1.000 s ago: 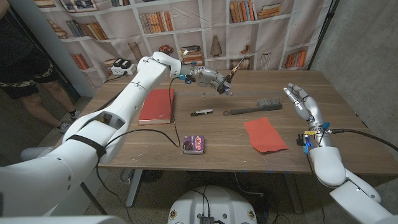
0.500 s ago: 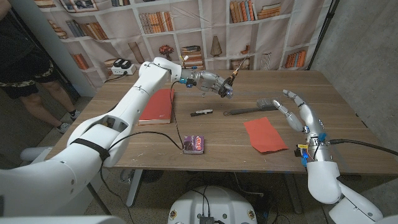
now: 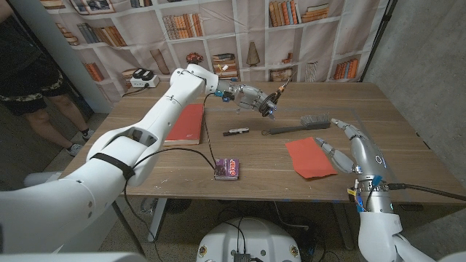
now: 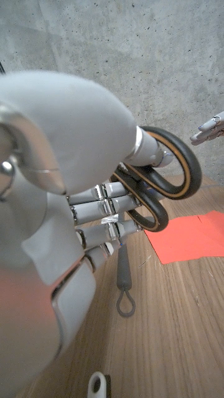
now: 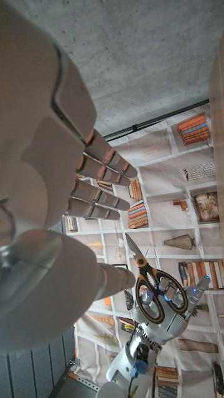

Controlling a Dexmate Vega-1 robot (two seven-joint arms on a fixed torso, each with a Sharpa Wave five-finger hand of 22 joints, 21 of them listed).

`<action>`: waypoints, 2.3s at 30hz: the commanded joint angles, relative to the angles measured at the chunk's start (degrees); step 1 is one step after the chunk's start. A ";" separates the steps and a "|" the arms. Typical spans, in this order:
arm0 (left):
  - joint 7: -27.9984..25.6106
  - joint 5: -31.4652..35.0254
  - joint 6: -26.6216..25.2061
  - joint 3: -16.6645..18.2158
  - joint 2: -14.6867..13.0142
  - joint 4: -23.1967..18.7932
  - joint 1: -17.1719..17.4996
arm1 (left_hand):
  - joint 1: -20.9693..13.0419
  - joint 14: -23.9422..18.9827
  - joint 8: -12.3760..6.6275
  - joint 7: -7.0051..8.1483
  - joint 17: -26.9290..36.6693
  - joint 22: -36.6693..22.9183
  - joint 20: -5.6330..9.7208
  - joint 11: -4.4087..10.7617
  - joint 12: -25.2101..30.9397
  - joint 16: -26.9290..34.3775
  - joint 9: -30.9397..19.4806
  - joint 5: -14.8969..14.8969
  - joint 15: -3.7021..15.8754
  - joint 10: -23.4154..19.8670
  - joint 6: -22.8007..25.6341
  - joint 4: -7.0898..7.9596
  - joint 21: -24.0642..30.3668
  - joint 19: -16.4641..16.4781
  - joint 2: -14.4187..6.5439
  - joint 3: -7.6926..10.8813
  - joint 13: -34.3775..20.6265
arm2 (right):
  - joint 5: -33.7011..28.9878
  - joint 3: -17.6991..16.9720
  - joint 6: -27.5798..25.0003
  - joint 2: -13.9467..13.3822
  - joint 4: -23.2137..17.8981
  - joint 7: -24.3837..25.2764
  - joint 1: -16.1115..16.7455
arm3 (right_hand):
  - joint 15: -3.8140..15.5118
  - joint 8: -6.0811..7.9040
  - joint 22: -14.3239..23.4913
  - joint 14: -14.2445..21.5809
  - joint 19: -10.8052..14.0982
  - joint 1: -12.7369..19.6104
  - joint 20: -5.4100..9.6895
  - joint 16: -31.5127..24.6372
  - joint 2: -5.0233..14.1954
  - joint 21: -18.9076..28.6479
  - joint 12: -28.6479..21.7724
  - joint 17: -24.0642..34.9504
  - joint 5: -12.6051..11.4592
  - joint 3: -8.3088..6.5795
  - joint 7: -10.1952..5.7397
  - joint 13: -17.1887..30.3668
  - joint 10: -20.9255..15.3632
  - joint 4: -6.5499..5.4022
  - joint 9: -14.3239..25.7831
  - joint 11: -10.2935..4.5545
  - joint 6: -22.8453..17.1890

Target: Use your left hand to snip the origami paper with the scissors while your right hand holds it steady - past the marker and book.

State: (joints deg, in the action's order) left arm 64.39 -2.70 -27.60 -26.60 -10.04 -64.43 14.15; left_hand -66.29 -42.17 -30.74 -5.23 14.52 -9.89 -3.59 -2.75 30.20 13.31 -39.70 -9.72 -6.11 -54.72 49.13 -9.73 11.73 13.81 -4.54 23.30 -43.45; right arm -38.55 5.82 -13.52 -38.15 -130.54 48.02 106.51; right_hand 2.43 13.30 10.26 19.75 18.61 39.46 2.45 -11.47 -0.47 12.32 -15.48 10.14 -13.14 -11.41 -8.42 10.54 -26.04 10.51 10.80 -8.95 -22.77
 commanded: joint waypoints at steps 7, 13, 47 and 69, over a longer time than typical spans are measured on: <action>2.46 2.79 3.35 0.12 4.26 5.38 -1.82 | 4.37 -10.57 -0.21 0.06 0.28 -0.15 -0.11 7.31 0.03 -0.10 -0.25 -0.30 12.89 -8.38 0.36 8.25 -0.12 0.71 -4.24 11.15 0.03 | -13.88 5.48 -13.24 -3.83 -0.85 4.15 5.06 | 2.99 1.04 0.33 3.93 3.59 4.43 0.10 -0.17 -1.26 1.14 -1.10 0.04 -0.88 -1.08 -1.71 0.02 -4.16 -0.66 0.32 -1.44 -4.49; 2.42 2.79 3.38 1.56 5.16 6.50 -1.60 | 4.52 -10.55 -0.13 0.21 0.29 -0.15 -0.30 7.49 0.09 -0.16 -0.23 -0.32 12.87 -8.35 0.28 8.19 -0.10 0.87 -4.21 11.25 0.05 | -16.89 8.45 -16.21 -4.05 0.63 4.26 3.21 | 3.43 1.12 0.36 4.49 4.04 5.14 0.23 -0.11 -1.24 1.17 -1.14 0.07 -1.00 -1.30 -2.60 0.01 -4.73 -0.79 0.34 -2.21 -5.28; 3.00 4.71 0.19 4.67 4.59 3.97 0.51 | 5.41 -10.62 0.02 0.04 0.66 -0.15 -1.30 7.36 0.45 -0.26 -0.44 -0.32 12.60 -8.06 0.14 7.73 -0.13 1.74 -4.25 11.82 0.13 | -28.82 20.39 -24.31 -5.65 10.45 -3.58 -7.14 | 4.83 1.01 0.43 6.00 4.64 8.86 0.96 0.27 -1.09 0.84 -0.66 0.10 -1.67 -2.50 -4.25 0.04 -5.97 -0.68 0.43 -3.30 -6.97; 2.04 1.89 -2.71 3.56 1.92 -1.00 2.97 | 5.81 -10.56 0.11 -0.11 0.76 -0.14 -1.96 7.10 0.48 -0.38 -0.37 -0.35 12.46 -8.08 0.36 7.37 -0.04 2.56 -4.21 12.18 0.52 | -28.72 23.12 -25.35 -2.91 18.40 -0.78 -10.98 | 5.34 0.65 0.51 6.40 4.51 13.03 2.64 0.48 -0.67 0.49 0.32 0.11 -2.44 -3.90 -4.27 0.08 -5.73 -0.40 0.54 -3.41 -7.00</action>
State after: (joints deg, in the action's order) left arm 67.24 0.97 -29.12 -22.89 -7.10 -64.05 16.02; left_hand -64.80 -42.18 -30.17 -5.24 15.05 -9.89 -5.24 -2.25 30.32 12.99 -39.77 -9.74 -6.10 -56.05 49.10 -11.14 11.73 15.87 -3.95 24.72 -42.99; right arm -67.21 27.37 -37.86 -42.24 -116.16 45.94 97.34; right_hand 2.47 13.97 10.54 25.72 22.91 51.58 2.66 -11.01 -1.17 12.77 -15.22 10.15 -15.30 -14.80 -12.48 10.55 -31.46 10.28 11.07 -12.29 -29.28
